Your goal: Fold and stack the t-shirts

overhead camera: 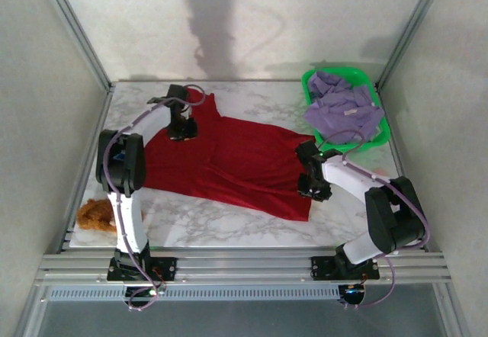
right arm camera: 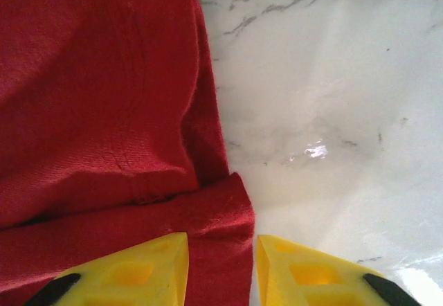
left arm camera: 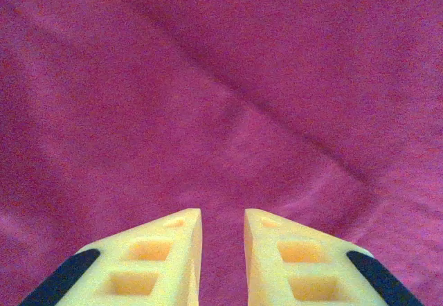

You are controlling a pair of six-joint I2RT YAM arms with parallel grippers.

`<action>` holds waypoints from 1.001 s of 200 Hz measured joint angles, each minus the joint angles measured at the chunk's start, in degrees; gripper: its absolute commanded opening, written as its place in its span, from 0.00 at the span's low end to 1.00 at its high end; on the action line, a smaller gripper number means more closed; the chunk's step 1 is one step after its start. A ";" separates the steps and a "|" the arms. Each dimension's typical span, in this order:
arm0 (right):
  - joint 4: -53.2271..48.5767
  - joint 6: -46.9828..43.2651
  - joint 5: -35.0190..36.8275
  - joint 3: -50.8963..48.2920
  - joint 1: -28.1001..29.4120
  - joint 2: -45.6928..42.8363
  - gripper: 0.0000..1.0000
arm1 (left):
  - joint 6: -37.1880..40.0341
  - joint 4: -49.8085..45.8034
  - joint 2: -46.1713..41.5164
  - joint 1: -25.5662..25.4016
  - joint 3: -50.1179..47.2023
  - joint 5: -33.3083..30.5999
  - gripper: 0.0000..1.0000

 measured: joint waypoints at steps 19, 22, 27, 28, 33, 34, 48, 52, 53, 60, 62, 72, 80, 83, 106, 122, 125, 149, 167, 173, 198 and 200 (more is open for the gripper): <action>1.03 -1.16 -0.28 -1.07 -0.13 -0.55 0.32 | 0.00 0.44 2.01 -2.10 2.82 0.00 0.28; 1.25 -1.44 -0.31 -1.18 -0.20 -0.57 0.32 | -0.02 0.50 2.25 -2.38 3.13 0.00 0.28; 1.66 -1.70 -0.35 -1.31 -0.28 -0.68 0.32 | -0.02 0.66 2.60 -2.84 3.56 -0.02 0.29; 1.70 -1.77 -0.35 -1.36 -0.31 -0.68 0.32 | -0.02 0.63 2.69 -2.97 3.69 -0.02 0.29; 2.08 -2.08 -0.55 -1.46 -0.48 -0.74 0.32 | -0.02 0.63 3.06 -3.41 4.13 -0.02 0.29; 2.12 -2.19 -0.57 -1.49 -0.55 -0.76 0.32 | -0.02 0.63 3.10 -3.45 4.20 -0.02 0.29; 2.95 -2.93 -0.74 -1.77 -1.11 -0.87 0.32 | -0.02 0.63 4.13 -4.66 5.40 -0.15 0.31; 3.23 -3.15 -0.74 -1.90 -1.27 -0.90 0.32 | -0.02 0.66 4.33 -4.90 5.64 -0.22 0.31; 3.39 -3.28 -0.74 -1.92 -1.33 -0.90 0.32 | -0.02 0.68 4.44 -4.98 5.75 -0.24 0.31; 3.80 -3.80 -0.72 -2.10 -1.64 -0.90 0.32 | -0.02 0.70 4.92 -5.38 6.14 -0.28 0.31; 3.91 -3.98 -0.74 -2.16 -1.73 -0.90 0.32 | -0.02 0.68 5.03 -5.51 6.27 -0.31 0.32; 4.28 -4.61 -0.70 -2.43 -2.10 -0.90 0.32 | -0.02 0.74 5.64 -6.03 6.64 -0.48 0.33; 4.48 -5.22 -0.72 -2.51 -2.38 -0.90 0.32 | -0.02 0.72 6.01 -6.34 6.75 -0.66 0.34; 4.61 -5.38 -0.70 -2.54 -2.45 -0.90 0.32 | -0.02 0.74 6.10 -6.43 6.75 -0.70 0.34; 5.77 -6.78 -0.72 -2.62 -2.86 -0.87 0.30 | -0.02 0.61 6.67 -7.08 6.75 -1.25 0.34; 6.75 -7.45 -0.72 -2.62 -2.97 -0.63 0.27 | -0.02 0.57 6.99 -7.30 6.95 -1.55 0.32; 6.86 -7.48 -0.74 -2.62 -2.99 -0.57 0.26 | -0.02 0.50 7.08 -7.34 7.08 -1.68 0.31; 6.95 -7.72 -0.66 -2.62 -2.99 -0.46 0.22 | -0.04 0.48 8.11 -7.78 7.80 -2.19 0.29; 6.71 -7.76 -0.48 -2.62 -2.99 -0.46 0.22 | 0.00 0.50 9.01 -8.31 7.82 -2.23 0.33; 6.60 -7.76 -0.48 -2.62 -2.99 -0.46 0.20 | -0.04 0.48 9.38 -8.52 7.82 -2.23 0.33; 6.27 -7.76 -0.50 -2.62 -2.99 -0.46 0.16 | -0.04 0.57 9.86 -8.98 8.22 -2.86 0.33; 6.27 -7.80 -0.50 -2.62 -2.99 -0.46 0.15 | -0.04 0.61 9.88 -9.01 8.24 -2.84 0.32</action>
